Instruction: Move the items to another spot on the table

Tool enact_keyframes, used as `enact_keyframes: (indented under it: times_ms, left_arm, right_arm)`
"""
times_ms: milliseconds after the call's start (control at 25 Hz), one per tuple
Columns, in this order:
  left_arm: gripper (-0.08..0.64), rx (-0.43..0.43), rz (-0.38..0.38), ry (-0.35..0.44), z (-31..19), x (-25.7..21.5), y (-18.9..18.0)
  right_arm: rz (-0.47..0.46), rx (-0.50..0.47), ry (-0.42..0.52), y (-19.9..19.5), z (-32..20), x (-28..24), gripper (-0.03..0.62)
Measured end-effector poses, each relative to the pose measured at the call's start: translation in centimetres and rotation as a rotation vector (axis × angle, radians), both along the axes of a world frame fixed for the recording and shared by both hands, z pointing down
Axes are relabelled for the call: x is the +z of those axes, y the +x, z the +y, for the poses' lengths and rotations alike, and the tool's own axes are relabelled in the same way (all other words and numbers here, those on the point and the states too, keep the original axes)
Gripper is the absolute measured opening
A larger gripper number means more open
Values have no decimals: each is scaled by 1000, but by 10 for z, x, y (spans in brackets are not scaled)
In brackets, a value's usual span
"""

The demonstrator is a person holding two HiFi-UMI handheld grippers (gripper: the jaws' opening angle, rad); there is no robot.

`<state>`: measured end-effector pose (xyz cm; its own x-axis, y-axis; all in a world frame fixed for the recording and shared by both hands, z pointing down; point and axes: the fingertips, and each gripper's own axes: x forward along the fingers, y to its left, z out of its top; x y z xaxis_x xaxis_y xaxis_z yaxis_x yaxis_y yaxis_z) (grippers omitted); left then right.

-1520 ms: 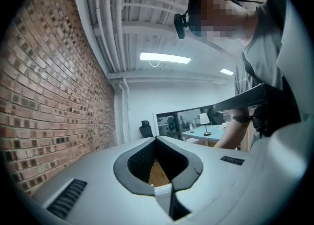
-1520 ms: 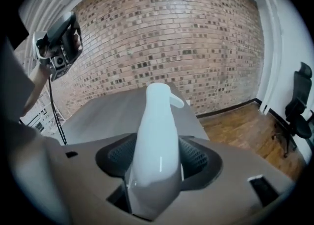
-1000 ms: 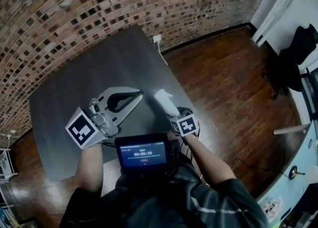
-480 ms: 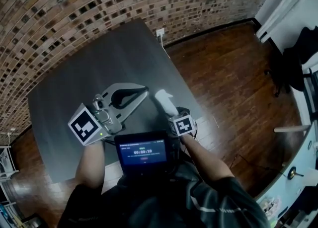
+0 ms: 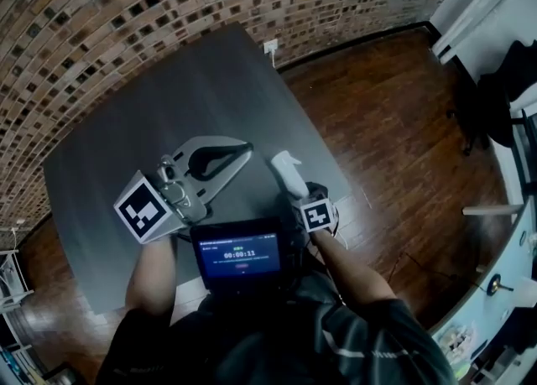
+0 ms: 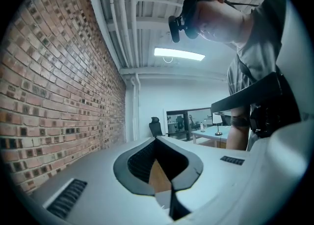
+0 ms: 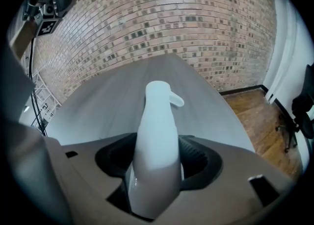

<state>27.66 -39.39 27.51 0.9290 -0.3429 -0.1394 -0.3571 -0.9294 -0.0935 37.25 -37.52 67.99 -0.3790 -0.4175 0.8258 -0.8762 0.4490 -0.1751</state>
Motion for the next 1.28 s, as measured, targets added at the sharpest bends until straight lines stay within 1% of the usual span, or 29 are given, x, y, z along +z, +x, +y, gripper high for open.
enact_keyframes:
  times_ms: [160, 320, 440, 480, 520, 640, 880, 1080, 1280]
  left_arm:
    - [-6, 1, -7, 9, -2, 1, 0]
    - [-6, -9, 5, 9, -1, -3, -1]
    - [-6, -8, -5, 13, 2, -2, 0]
    - [-6, -9, -10, 13, 4, -2, 0]
    - [-6, -9, -11, 14, 5, -2, 0]
    - [-6, -14, -5, 24, 7, -7, 0]
    - [-6, -17, -9, 40, 14, -12, 5]
    - [-6, -19, -7, 56, 20, -19, 8]
    - [-6, -30, -6, 71, 23, -24, 9]
  right_arm:
    - [-17, 8, 0, -1, -3, 1, 278]
    - [22, -11, 12, -3, -3, 1, 281]
    - [27, -6, 20, -2, -4, 0, 282]
    - [24, -7, 23, -2, -4, 0, 289]
    - [21, -9, 28, -2, -5, -2, 310]
    - [26, -18, 35, 2, -4, -6, 330]
    - [-26, -23, 62, 2, -5, -22, 330]
    - [-29, 7, 52, 20, 3, -20, 330]
    - [-107, 19, 147, 24, -3, -59, 330]
